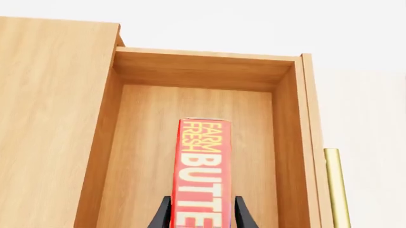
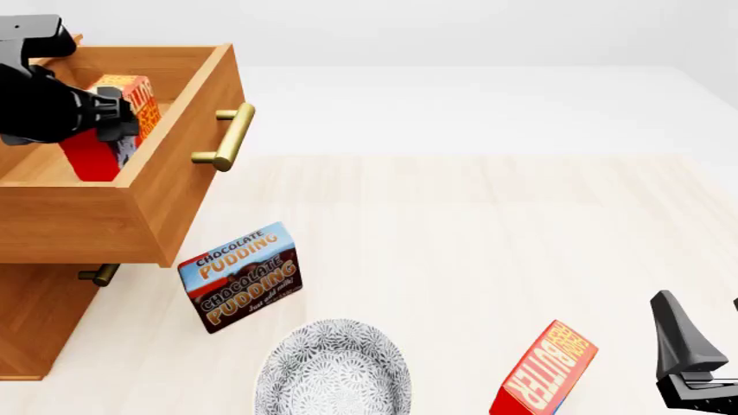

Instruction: Put the butter at the front in the top drawer of the cabinet and close it.

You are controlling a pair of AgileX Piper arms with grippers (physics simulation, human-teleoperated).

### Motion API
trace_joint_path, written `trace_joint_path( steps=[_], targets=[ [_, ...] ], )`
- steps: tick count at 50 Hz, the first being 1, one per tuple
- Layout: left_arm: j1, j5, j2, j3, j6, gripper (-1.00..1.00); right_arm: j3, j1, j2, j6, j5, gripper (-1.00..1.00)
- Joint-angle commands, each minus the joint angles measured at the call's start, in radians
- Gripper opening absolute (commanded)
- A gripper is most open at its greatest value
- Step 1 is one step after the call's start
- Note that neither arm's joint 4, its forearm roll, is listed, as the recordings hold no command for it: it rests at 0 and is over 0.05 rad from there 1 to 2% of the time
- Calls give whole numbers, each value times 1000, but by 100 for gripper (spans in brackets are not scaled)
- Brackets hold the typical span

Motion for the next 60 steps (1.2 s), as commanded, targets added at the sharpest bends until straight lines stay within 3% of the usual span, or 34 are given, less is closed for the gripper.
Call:
trace_joint_path(
  steps=[1,38,60],
  targets=[
    [-5,10,16,-20,22,100,0,0,0,0,0,100],
    [-22,121,-38,-123,44,100,0,0,0,0,0,100],
    [-42,267,-138,-213,82,100,1,-1,-8,0,7,100]
  ],
)
